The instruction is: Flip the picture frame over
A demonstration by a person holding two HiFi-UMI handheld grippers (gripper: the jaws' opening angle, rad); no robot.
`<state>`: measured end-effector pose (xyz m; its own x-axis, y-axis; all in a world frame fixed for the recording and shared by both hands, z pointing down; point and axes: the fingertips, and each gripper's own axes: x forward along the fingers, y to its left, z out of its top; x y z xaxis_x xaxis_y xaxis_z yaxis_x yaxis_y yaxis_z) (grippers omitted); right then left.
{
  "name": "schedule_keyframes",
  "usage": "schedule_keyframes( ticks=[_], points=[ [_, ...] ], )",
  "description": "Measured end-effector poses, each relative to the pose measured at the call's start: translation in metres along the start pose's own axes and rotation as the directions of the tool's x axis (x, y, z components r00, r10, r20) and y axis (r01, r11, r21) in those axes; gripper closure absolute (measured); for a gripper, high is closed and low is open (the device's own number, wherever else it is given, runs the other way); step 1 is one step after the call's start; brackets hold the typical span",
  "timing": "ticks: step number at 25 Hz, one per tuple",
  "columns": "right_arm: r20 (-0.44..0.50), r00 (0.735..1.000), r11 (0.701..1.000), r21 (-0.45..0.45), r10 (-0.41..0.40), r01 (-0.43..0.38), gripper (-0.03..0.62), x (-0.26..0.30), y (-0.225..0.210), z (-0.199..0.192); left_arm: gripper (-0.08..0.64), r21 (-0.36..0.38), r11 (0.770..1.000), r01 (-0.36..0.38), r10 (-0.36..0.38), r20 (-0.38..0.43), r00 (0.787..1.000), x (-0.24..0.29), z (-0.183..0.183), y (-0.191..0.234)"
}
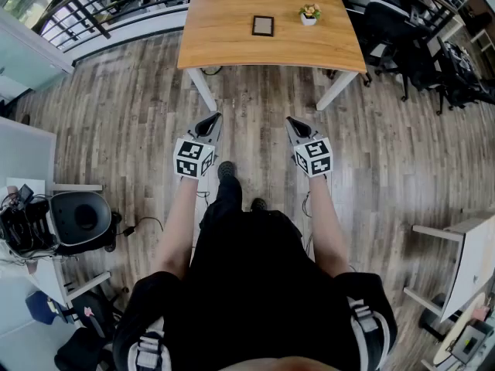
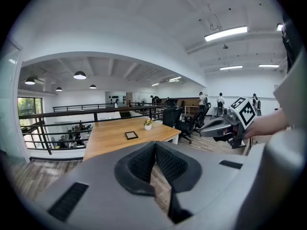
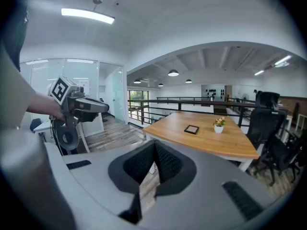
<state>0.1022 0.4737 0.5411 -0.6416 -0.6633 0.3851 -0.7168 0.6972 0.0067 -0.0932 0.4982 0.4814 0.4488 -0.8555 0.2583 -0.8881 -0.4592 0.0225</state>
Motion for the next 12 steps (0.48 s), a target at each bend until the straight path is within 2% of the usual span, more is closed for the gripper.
schedule_keyframes(
  ticks=[6,12],
  points=[
    [0.028,1.000,1.000,0.010,0.001,-0.001,0.584,0.011,-0.003,0.010,0.538,0.013,1.000,0.019,-0.019,-0.003,1.000,0.008,0.003,0.011],
    [0.032,0.999,1.000,0.000,0.004,-0.004,0.584,0.030,-0.002,0.019,0.538,-0.042,0.999,0.010,-0.009,0.013,1.000,0.022,0.004,0.047]
  ],
)
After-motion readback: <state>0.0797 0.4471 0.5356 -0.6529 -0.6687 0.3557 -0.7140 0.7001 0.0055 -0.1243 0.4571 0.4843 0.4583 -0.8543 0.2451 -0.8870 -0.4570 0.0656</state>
